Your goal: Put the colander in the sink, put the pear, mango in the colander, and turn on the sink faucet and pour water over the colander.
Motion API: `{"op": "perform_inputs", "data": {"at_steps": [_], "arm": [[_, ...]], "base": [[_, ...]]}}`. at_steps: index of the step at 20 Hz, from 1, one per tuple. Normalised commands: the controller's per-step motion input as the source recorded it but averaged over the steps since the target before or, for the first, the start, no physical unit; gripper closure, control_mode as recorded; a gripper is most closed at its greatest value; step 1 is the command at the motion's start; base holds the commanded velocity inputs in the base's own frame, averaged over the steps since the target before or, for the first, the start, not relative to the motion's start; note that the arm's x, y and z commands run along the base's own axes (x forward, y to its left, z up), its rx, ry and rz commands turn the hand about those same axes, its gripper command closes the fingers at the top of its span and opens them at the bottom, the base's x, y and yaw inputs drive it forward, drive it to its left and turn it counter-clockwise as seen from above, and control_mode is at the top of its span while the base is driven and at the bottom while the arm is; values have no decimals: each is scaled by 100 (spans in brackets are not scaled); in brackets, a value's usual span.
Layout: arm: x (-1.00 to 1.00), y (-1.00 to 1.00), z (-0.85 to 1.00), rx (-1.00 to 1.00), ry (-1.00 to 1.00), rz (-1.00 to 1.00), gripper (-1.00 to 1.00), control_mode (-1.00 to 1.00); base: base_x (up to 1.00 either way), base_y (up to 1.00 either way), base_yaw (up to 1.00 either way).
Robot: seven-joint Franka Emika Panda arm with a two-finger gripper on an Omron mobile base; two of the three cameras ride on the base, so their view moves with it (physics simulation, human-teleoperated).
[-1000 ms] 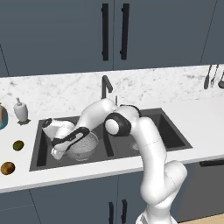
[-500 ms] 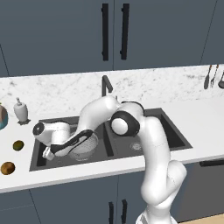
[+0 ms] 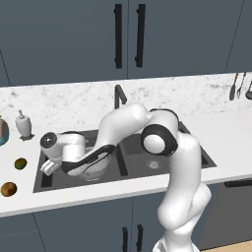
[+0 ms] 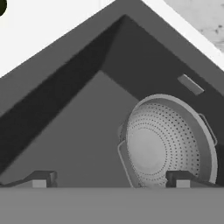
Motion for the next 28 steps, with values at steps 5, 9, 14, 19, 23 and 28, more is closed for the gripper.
{"op": "perform_inputs", "data": {"at_steps": [5,9,14,19,23,28], "arm": [[-54,3,33,31,-7,-31,-100,-100],[-34,4,40,30,-6,-40,-100,-100],[-20,18,50,31,-5,-36,-100,-100],[-18,19,50,28,2,-19,-100,-100],[-17,19,23,19,11,0,-100,-100],[-5,19,5,15,24,13,-100,-100]], "base": [[0,0,0],[0,0,0],[0,0,0],[0,0,0],[0,0,0],[0,0,0]]}}
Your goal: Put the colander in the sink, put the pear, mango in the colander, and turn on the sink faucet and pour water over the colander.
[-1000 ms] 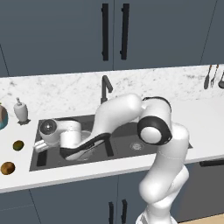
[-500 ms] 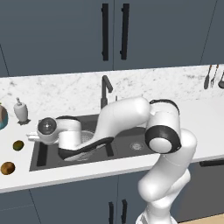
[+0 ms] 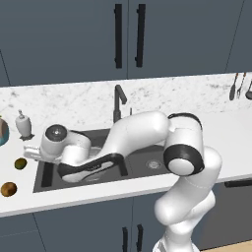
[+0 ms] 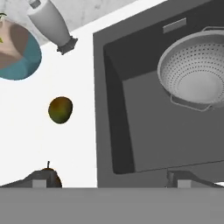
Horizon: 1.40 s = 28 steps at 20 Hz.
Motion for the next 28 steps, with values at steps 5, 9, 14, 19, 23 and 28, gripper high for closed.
{"op": "perform_inputs", "data": {"at_steps": [5,9,14,19,23,28], "arm": [[0,8,3,1,13,19,-100,-100],[7,16,2,0,18,14,-100,-100],[19,28,0,-3,3,4,-100,-100],[32,22,-1,0,0,0,-100,-100],[31,37,-1,-1,0,-1,-100,-100],[6,38,0,-10,0,-7,-100,-100]], "base": [[0,0,0],[0,0,0],[0,0,0],[0,0,0],[0,0,0],[0,0,0]]}}
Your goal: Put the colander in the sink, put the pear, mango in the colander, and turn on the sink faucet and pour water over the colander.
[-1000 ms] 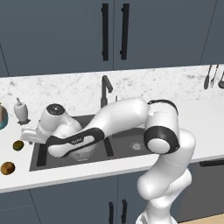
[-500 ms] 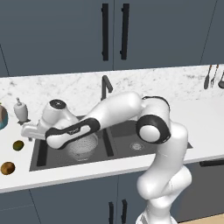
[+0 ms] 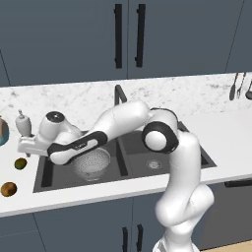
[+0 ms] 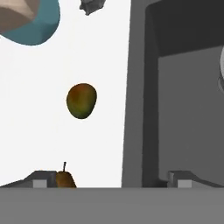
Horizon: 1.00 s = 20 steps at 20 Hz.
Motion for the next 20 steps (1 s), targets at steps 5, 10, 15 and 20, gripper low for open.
{"op": "perform_inputs", "data": {"at_steps": [5,10,15,20], "arm": [[11,20,0,-16,0,-14,-100,-100],[0,5,-1,-7,0,-14,-100,-100],[0,4,-4,0,0,-5,-100,-100],[0,1,-13,0,0,-3,-100,-100]], "base": [[0,0,0],[0,0,0],[0,0,0],[0,0,0]]}}
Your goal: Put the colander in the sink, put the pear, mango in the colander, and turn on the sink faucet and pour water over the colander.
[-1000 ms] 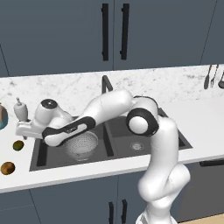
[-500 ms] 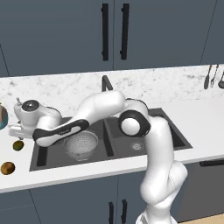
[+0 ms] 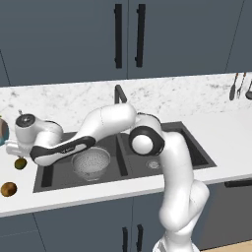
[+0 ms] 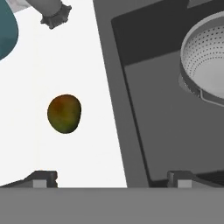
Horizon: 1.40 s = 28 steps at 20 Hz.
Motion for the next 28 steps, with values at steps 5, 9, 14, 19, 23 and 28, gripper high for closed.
{"op": "perform_inputs", "data": {"at_steps": [5,9,14,19,23,28], "arm": [[7,0,-22,0,0,-2,-100,-100],[24,0,-12,0,-2,0,-100,-100],[26,1,-3,0,0,0,-100,-100],[22,17,0,1,0,0,-100,-100],[4,25,0,2,0,0,-100,-100],[9,18,-2,3,0,0,-100,-100]], "base": [[0,0,0],[0,0,0],[0,0,0],[0,0,0],[0,0,0],[0,0,0]]}}
